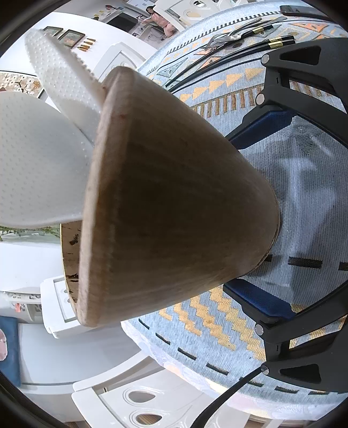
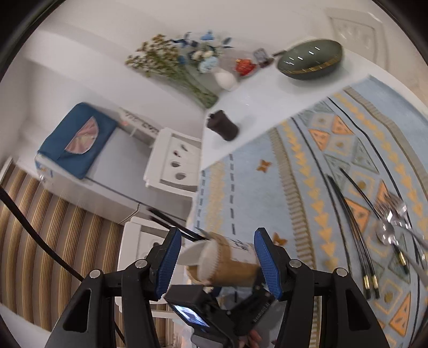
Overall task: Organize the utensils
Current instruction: 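Move the right gripper back to the forks and spoons pile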
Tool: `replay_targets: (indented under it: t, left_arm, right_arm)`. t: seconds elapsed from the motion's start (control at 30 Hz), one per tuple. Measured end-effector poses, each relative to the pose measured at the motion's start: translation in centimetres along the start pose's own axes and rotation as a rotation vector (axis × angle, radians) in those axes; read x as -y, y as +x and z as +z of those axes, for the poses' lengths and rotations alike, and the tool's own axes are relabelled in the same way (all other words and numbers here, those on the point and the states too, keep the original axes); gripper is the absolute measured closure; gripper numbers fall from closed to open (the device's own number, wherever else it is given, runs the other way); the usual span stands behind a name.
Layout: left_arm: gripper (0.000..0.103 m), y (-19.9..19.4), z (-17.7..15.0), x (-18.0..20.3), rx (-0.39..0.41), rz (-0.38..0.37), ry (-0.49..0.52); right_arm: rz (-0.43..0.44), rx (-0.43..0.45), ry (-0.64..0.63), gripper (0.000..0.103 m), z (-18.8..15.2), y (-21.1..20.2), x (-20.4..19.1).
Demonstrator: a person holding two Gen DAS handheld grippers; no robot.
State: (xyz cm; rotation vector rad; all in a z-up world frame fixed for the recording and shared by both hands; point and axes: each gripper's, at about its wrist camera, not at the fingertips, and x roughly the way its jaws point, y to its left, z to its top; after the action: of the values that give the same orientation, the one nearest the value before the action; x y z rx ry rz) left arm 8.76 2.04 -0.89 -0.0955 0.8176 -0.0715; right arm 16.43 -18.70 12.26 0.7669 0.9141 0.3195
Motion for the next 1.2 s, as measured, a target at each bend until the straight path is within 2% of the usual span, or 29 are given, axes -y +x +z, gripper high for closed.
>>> replay_targets:
  t: [0.3,0.6,0.7,0.8,0.93,1.1,1.2]
  left_arm:
    - [0.006,0.4,0.3,-0.7,-0.008,-0.005,-0.01]
    - [0.006,0.5,0.4,-1.1,-0.008,-0.013,-0.017]
    - [0.006,0.7,0.6,-1.4,-0.011,-0.016,-0.021]
    - [0.006,0.8,0.7,-1.5,-0.01,-0.016,-0.026]
    - [0.006,0.9,0.8,-1.6,-0.009,-0.013,-0.029]
    - [0.006,1.1,0.9,-1.6,-0.016,-0.004,-0.028]
    - [0.006,1.3,1.1,-1.7,-0.018,-0.002,-0.03]
  right_arm:
    - [-0.055,-0.036,0.131,0.048,-1.7,-0.1,4.5]
    - [-0.12,-0.081,0.159,0.048,-3.6,-0.9,7.6]
    - [-0.181,-0.041,0.135,0.048,-3.4,-2.9,9.1]
    - [-0.278,0.006,0.111,0.048,-2.7,-5.5,10.9]
    - [-0.359,0.014,0.093,0.048,-1.9,-6.9,12.3]
    - [-0.427,-0.02,0.021,0.066,-1.4,-5.4,12.7]
    - [-0.453,-0.019,0.01,0.068,-0.9,-4.9,12.9]
